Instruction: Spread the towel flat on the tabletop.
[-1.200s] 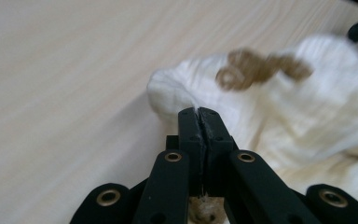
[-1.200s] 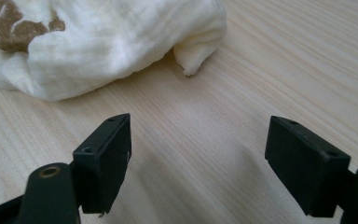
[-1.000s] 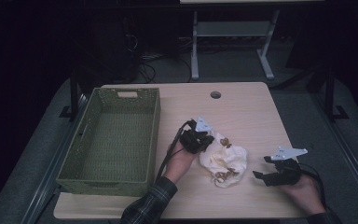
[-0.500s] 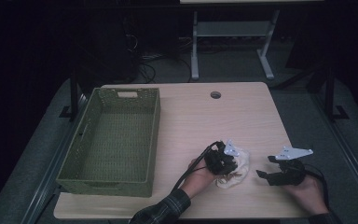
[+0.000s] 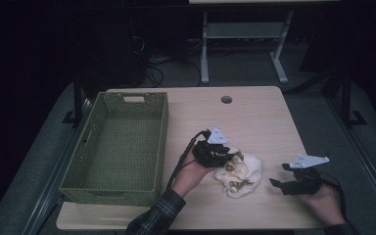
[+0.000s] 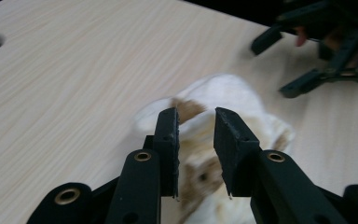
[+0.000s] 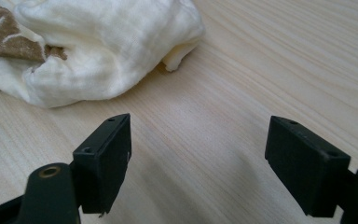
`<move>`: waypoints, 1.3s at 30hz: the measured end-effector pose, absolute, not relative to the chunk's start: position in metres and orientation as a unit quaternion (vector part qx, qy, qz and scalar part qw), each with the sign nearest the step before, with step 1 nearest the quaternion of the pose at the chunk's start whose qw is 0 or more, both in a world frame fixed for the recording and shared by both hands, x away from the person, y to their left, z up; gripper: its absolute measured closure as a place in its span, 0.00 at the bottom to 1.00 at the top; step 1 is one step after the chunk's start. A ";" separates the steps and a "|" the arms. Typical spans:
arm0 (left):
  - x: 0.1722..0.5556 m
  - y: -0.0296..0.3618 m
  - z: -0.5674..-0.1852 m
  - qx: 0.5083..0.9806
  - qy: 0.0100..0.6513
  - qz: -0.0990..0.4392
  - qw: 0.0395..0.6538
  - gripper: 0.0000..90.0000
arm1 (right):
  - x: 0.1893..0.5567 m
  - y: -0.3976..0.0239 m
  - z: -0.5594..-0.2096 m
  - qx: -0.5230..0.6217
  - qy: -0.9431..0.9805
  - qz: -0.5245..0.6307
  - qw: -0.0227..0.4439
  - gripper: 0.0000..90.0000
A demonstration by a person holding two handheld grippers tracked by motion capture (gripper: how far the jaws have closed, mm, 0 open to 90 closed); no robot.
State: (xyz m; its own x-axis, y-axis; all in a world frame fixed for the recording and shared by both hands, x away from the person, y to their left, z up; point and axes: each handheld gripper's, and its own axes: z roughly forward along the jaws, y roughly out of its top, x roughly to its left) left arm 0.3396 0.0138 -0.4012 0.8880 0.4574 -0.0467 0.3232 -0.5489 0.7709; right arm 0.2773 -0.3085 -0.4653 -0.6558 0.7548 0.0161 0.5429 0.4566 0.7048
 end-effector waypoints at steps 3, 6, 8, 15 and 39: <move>0.345 0.015 -0.414 0.881 0.236 0.072 0.403 0.78 | 0.277 -0.308 -0.466 0.386 0.841 0.348 0.152 0.25; 0.352 0.010 -0.432 0.884 0.249 0.036 0.394 0.77 | 0.277 -0.308 -0.466 0.386 0.841 0.346 0.151 0.25; 0.352 0.009 -0.434 0.885 0.249 0.027 0.393 0.77 | 0.277 -0.308 -0.466 0.386 0.842 0.346 0.152 0.25; 0.343 -0.013 -0.446 0.902 0.209 -0.018 0.378 0.67 | 0.277 -0.307 -0.466 0.387 0.842 0.343 0.153 0.25; 0.345 -0.017 -0.424 0.901 0.188 0.029 0.390 0.95 | 0.280 -0.306 -0.461 0.376 0.844 0.347 0.162 0.26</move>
State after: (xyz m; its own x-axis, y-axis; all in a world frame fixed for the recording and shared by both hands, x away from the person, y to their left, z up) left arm 0.3448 -0.0168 -0.4245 0.9276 0.3614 -0.0949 0.3164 -0.6247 0.7139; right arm 0.2804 -0.3056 -0.4612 -0.6653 0.7464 -0.0123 0.5216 0.4766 0.7076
